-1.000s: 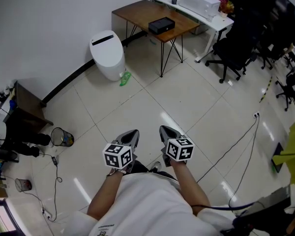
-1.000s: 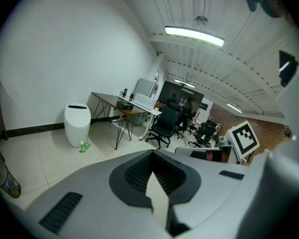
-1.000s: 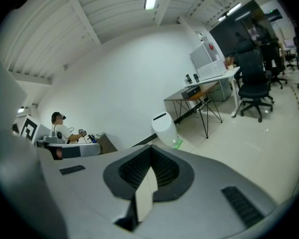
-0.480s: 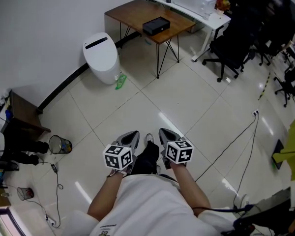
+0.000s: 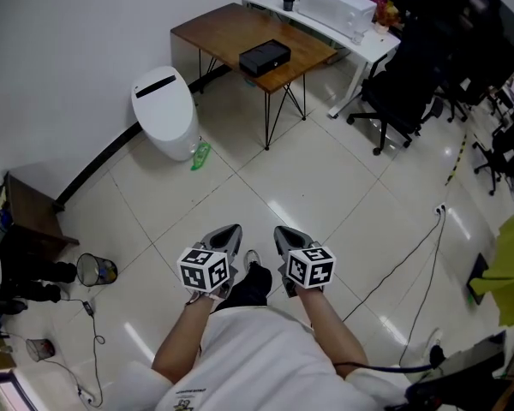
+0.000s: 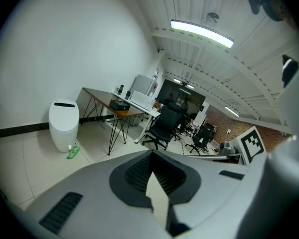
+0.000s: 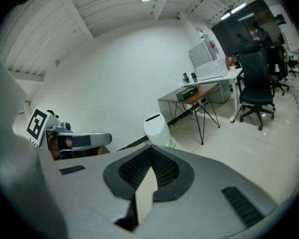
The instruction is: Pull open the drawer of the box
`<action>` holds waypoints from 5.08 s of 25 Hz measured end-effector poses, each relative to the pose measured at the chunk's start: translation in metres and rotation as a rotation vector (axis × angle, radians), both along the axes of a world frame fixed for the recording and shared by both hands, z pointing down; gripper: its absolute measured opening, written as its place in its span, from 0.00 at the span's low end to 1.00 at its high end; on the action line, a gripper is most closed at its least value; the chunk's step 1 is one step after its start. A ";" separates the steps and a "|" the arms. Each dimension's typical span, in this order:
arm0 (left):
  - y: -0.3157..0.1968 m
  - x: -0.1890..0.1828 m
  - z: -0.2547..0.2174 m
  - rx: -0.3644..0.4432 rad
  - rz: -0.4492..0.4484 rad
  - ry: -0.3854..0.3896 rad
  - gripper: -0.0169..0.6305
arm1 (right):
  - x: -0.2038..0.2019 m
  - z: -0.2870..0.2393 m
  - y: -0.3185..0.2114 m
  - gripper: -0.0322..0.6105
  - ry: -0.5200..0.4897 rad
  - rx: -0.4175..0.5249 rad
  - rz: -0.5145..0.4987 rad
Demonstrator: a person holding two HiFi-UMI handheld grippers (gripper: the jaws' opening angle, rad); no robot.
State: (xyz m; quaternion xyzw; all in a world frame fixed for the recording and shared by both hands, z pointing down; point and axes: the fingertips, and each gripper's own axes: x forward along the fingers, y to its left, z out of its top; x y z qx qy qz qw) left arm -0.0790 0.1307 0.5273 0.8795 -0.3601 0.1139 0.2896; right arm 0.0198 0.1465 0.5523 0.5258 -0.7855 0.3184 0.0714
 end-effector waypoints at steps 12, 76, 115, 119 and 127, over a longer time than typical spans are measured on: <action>-0.101 0.018 -0.016 0.008 0.001 0.038 0.03 | 0.017 -0.014 -0.105 0.03 0.012 0.009 0.006; -0.465 0.130 -0.016 -0.014 -0.066 0.007 0.03 | 0.127 -0.018 -0.498 0.03 0.023 0.009 -0.032; -0.644 0.224 0.025 -0.102 -0.011 -0.028 0.03 | 0.196 0.041 -0.705 0.12 0.157 -0.079 -0.165; -0.663 0.228 0.034 -0.123 0.002 -0.030 0.03 | 0.200 0.057 -0.728 0.14 0.188 -0.101 -0.161; -0.690 0.241 0.064 -0.170 0.040 -0.065 0.03 | 0.204 0.084 -0.761 0.16 0.221 -0.150 -0.162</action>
